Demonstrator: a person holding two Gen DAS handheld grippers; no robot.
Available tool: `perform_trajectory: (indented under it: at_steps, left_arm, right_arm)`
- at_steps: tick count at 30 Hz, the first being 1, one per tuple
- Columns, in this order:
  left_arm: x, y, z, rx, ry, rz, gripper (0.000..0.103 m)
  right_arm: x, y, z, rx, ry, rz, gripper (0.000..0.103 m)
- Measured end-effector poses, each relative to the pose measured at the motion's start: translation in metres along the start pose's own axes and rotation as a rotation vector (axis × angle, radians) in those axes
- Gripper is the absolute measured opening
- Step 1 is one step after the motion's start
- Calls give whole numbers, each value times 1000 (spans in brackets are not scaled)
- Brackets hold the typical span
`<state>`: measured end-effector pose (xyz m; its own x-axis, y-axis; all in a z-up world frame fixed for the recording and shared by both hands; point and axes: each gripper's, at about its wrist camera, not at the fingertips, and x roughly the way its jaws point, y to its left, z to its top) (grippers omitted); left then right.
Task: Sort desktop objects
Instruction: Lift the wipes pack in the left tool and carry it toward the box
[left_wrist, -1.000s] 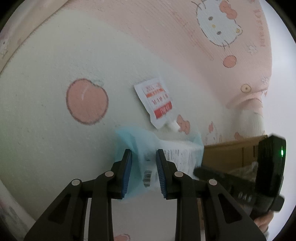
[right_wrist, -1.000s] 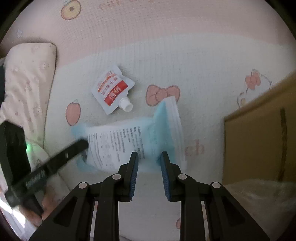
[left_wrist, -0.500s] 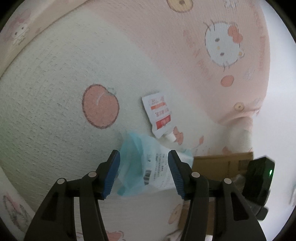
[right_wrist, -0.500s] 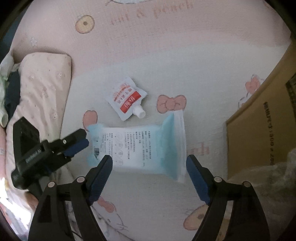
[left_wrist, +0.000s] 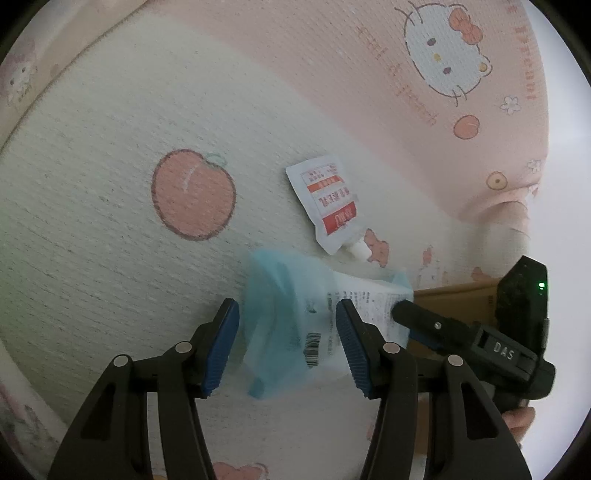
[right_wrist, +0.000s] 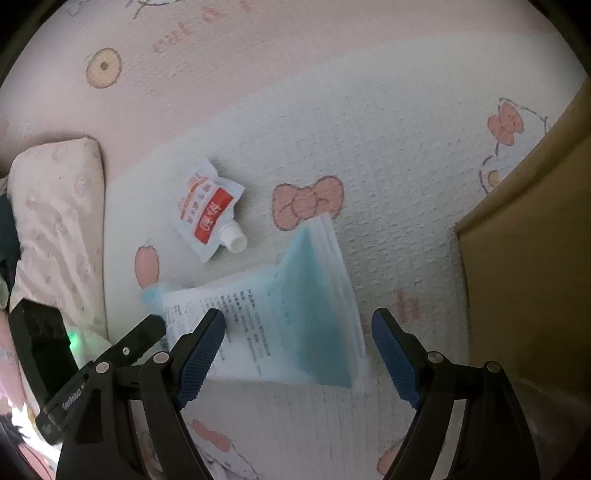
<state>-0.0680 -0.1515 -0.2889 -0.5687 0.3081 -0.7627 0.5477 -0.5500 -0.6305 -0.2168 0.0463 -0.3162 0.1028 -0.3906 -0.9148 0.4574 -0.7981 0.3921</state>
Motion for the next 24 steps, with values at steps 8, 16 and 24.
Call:
perform_trajectory:
  at_steps: [8,16,24]
  left_arm:
    - [1,-4,-5,38,-6,3,58]
    - [5,-24,-18,174,4,55,58]
    - [-7,-25,-28,208,-5,50,51]
  right_arm:
    - [4,8,0,-4,13,35,81]
    - [6,32,-4,-84,8,27,82]
    - [-1,40,-16,-109,-42,34,66]
